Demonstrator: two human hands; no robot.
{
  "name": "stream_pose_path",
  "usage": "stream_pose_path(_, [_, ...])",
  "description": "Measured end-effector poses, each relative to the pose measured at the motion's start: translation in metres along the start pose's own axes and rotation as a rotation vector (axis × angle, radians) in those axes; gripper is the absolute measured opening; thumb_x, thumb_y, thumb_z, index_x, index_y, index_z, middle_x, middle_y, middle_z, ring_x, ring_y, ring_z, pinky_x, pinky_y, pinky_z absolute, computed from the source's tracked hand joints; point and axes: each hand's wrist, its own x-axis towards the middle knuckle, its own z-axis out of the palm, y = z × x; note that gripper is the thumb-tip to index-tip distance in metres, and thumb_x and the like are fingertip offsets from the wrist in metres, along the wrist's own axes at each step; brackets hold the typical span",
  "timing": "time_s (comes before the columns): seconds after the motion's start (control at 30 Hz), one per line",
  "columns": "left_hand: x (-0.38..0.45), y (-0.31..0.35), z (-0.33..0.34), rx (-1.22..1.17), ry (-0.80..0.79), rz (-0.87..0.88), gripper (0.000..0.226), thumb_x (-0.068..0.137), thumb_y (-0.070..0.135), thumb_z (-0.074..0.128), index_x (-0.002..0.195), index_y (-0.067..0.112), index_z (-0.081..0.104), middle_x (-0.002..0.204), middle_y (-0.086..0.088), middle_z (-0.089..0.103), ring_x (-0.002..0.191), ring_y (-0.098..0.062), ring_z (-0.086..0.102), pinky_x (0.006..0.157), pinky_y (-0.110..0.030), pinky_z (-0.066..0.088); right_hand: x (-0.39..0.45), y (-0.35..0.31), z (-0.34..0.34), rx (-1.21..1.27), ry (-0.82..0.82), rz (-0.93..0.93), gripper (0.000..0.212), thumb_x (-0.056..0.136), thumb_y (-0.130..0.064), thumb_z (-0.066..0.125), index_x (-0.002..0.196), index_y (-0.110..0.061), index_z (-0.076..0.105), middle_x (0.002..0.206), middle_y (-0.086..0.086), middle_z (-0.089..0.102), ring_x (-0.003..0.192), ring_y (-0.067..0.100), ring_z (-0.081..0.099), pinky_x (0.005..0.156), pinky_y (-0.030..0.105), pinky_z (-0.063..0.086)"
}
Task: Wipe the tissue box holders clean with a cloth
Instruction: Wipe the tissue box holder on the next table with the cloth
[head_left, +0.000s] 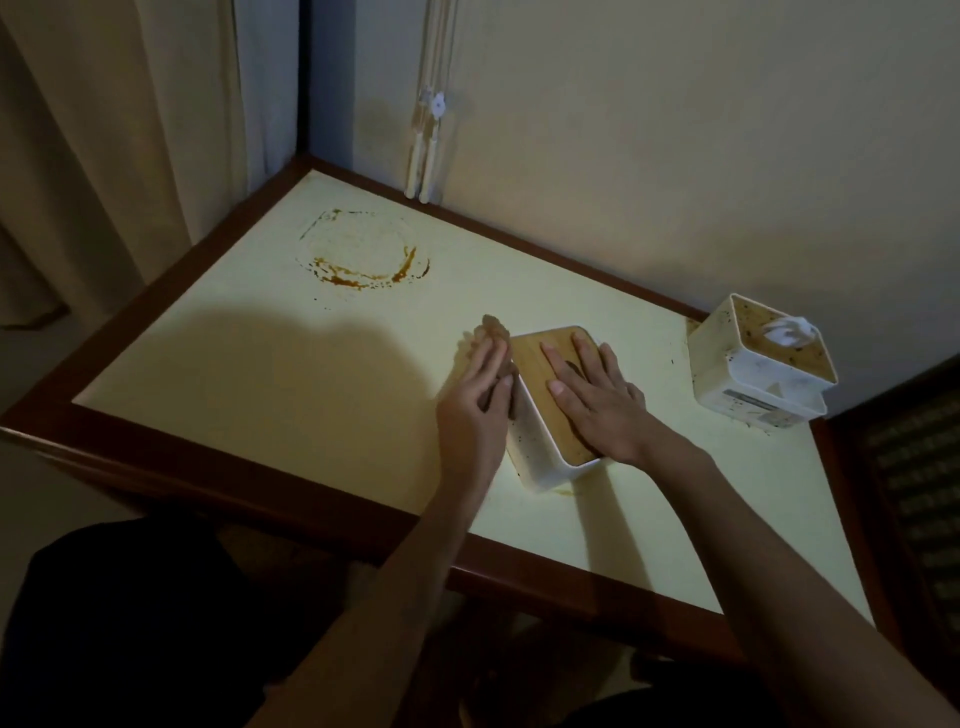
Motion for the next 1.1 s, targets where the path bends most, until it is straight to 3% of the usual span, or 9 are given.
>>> stream_pose_path(0.07, [-0.033,0.012,0.008,-0.043,0.003,-0.06,0.04,0.093,0.01,0.058,0.132,0.018,0.054,0.142,0.009,0.046,0.129,0.002,0.041,0.103,-0.008,0.034,0.002,0.001,-0.001,0.011,-0.009,0.005,0.05,0.099,-0.053,0.016,0.142,-0.055,-0.007,0.156,-0.013,-0.022,0.144,0.018,-0.021,0.113,0.054,0.001])
stream_pose_path(0.23, [-0.115,0.018,0.021,-0.163,0.008,-0.115,0.045,0.088,0.004,0.062,0.127,0.025,0.054,0.137,0.015,0.05,0.126,0.001,0.047,0.1,-0.015,0.043,0.004,0.004,-0.001,0.014,-0.029,0.014,0.05,0.098,-0.054,0.016,0.142,-0.056,-0.008,0.156,-0.013,-0.023,0.143,0.017,-0.023,0.113,0.055,0.001])
stream_pose_path(0.4, [-0.066,0.011,0.016,-0.193,-0.005,-0.152,0.042,0.095,0.007,0.053,0.134,0.021,0.05,0.143,0.009,0.045,0.131,0.004,0.038,0.1,-0.004,0.033,0.004,0.004,0.0,0.015,-0.02,0.011,0.05,0.098,-0.055,0.016,0.142,-0.056,-0.007,0.156,-0.013,-0.023,0.143,0.017,-0.024,0.114,0.053,0.0])
stream_pose_path(0.5, [-0.005,-0.006,0.007,-0.012,0.01,-0.104,0.038,0.096,0.01,0.052,0.133,0.015,0.053,0.136,0.0,0.054,0.124,-0.008,0.051,0.103,-0.019,0.041,0.004,0.004,0.0,0.014,-0.026,0.004,0.05,0.098,-0.055,0.016,0.142,-0.056,-0.008,0.155,-0.013,-0.025,0.143,0.017,-0.025,0.114,0.051,-0.002])
stream_pose_path(0.6, [0.028,-0.016,0.003,0.01,-0.031,-0.042,0.038,0.094,0.004,0.049,0.13,0.013,0.058,0.129,0.002,0.06,0.12,-0.004,0.054,0.103,-0.024,0.044,0.006,0.005,0.001,0.011,-0.037,0.003,0.05,0.098,-0.056,0.015,0.141,-0.056,-0.011,0.155,-0.013,-0.027,0.143,0.018,-0.026,0.114,0.052,-0.003])
stream_pose_path(0.73, [0.002,-0.018,0.005,0.091,-0.027,-0.084,0.038,0.094,0.007,0.052,0.131,0.014,0.057,0.123,-0.005,0.065,0.107,-0.013,0.062,0.083,0.002,0.039,0.006,0.004,0.001,0.01,-0.04,0.018,0.051,0.098,-0.056,0.014,0.141,-0.055,-0.012,0.154,-0.013,-0.028,0.142,0.018,-0.027,0.114,0.052,-0.003])
stream_pose_path(0.9, [-0.084,-0.018,0.005,-0.044,-0.089,-0.065,0.042,0.086,0.003,0.065,0.124,0.018,0.06,0.122,0.025,0.054,0.113,0.001,0.058,0.095,-0.02,0.049,0.005,0.002,0.0,0.019,-0.043,0.047,0.051,0.098,-0.055,0.015,0.142,-0.055,-0.01,0.154,-0.013,-0.027,0.142,0.018,-0.027,0.114,0.051,-0.003])
stream_pose_path(1.0, [-0.095,-0.021,0.003,-0.042,-0.099,-0.107,0.042,0.081,0.001,0.07,0.12,0.017,0.063,0.119,0.021,0.059,0.112,0.002,0.059,0.097,-0.019,0.047,0.005,0.001,0.0,0.011,-0.048,0.045,0.051,0.098,-0.055,0.014,0.142,-0.055,-0.011,0.154,-0.013,-0.028,0.142,0.018,-0.027,0.114,0.051,-0.003])
stream_pose_path(1.1, [-0.067,-0.015,0.002,-0.027,-0.088,-0.176,0.042,0.084,0.005,0.067,0.123,0.02,0.062,0.113,0.011,0.068,0.097,0.002,0.064,0.081,-0.009,0.048,0.004,0.001,0.0,0.011,-0.042,0.05,0.051,0.099,-0.054,0.015,0.143,-0.054,-0.009,0.155,-0.012,-0.026,0.142,0.018,-0.026,0.114,0.051,-0.003])
